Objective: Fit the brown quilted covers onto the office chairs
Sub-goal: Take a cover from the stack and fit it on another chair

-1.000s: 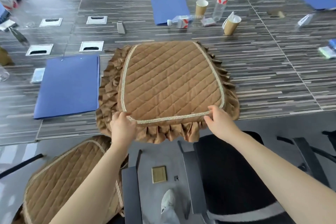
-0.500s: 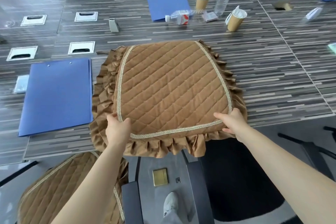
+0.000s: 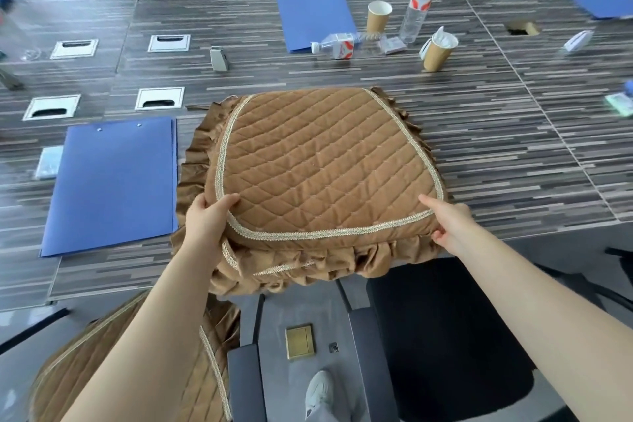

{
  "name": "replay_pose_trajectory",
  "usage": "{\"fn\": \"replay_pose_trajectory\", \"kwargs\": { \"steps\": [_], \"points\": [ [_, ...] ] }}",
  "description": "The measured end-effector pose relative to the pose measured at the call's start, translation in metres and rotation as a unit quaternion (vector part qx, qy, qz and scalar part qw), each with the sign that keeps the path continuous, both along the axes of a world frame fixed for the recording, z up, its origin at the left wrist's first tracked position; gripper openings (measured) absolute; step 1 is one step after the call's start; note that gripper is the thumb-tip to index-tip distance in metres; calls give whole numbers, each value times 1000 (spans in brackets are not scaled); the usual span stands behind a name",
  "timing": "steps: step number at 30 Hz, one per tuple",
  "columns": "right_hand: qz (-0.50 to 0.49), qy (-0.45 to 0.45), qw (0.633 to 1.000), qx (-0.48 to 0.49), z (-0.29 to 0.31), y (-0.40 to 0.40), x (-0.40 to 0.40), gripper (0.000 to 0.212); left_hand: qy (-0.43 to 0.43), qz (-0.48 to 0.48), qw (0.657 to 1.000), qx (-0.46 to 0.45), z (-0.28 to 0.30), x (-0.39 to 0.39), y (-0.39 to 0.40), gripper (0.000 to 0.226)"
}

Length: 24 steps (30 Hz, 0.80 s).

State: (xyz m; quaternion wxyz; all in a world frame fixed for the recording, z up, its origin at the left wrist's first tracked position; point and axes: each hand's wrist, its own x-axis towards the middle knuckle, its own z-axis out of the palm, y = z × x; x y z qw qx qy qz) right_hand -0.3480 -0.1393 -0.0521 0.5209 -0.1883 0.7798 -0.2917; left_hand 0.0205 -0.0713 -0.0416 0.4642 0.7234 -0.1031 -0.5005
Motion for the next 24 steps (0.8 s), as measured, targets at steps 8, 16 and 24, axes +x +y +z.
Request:
{"fn": "replay_pose_trajectory", "kwargs": {
  "steps": [8,16,24],
  "points": [
    [-9,-65,991,-112,45,-15,-7,45,-135,-12,986,-101,29,-21,12,30],
    [55,81,966,-237,61,27,-41,29,-254,-1,959,-124,36,-78,59,36],
    [89,39,956,-279,66,78,-145,35,-302,25,946,-115,42,-189,136,27]
  ]
}}
